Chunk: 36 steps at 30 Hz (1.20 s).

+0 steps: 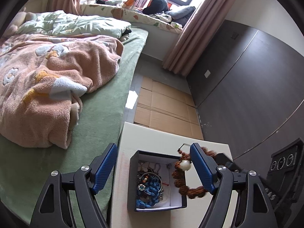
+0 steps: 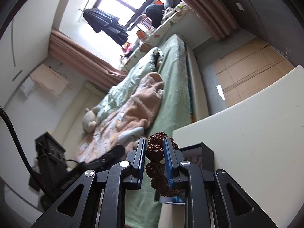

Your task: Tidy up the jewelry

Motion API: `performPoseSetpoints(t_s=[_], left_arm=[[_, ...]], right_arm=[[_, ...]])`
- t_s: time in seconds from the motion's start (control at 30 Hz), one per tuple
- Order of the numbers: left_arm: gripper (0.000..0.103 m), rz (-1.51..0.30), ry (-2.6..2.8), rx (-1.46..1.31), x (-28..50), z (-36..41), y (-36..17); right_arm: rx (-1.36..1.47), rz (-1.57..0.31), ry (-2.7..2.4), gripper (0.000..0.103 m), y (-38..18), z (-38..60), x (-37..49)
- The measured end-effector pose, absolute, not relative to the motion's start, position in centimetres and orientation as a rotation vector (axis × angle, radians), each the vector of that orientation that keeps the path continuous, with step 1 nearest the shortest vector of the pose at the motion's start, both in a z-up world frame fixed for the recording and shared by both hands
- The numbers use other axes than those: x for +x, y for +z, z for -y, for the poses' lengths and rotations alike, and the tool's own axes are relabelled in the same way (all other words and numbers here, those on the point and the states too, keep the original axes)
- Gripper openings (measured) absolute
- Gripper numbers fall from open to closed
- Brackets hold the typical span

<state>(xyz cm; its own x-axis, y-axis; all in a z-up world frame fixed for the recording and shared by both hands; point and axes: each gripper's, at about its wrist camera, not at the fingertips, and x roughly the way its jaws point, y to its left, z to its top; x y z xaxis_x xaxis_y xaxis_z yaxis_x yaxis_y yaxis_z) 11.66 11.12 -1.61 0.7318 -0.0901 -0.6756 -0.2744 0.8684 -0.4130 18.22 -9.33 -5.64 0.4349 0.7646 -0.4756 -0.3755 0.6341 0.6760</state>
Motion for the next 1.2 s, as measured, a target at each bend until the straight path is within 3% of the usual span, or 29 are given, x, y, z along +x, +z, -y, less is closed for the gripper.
performPoseSetpoints(t_s=[0.07,0.1,0.13,0.43,0.8,0.9,1.07,1.13,1.2], left_arm=[[0.079,-0.751,0.105,-0.523,11.6,-11.2,-1.5],[0.079,-0.752,0.103,-0.525,11.6,-11.2,-1.5],[0.079,-0.753,0.102,-0.527,11.6,-11.3,-1.5],[0.079,-0.766,0.107,-0.457,11.0,-10.2,-1.2],[0.095,-0.763,0.115,-0.338,8.8,-7.2,-1.2],[0.096,-0.754,0.135,-0.305,8.4,-6.2,-0.9],[0.100,-0.751,0.108,-0.269,7.7,-4.3,-0.6],[0.101,-0.757,0.099,-0.252,7.6,-3.6,-0.6],[0.101,-0.768,0.083,-0.234,7.6,-2.7,-0.7]], right_arm=[[0.491,-0.893,0.762,0.027,-6.2,8.6,18.5],[0.489,-0.926,0.779,0.037,-6.6,8.2,18.7],[0.496,-0.944,0.787,0.040,-6.8,8.2,18.7],[0.450,-0.925,0.721,0.041,-6.1,11.1,17.3],[0.388,-0.858,0.556,0.042,-4.3,16.2,14.9],[0.358,-0.842,0.521,0.061,-3.8,17.0,14.1],[0.339,-0.834,0.491,0.075,-3.3,18.4,13.2],[0.343,-0.826,0.489,0.095,-3.1,19.0,12.9],[0.330,-0.813,0.487,0.096,-2.7,19.6,12.6]])
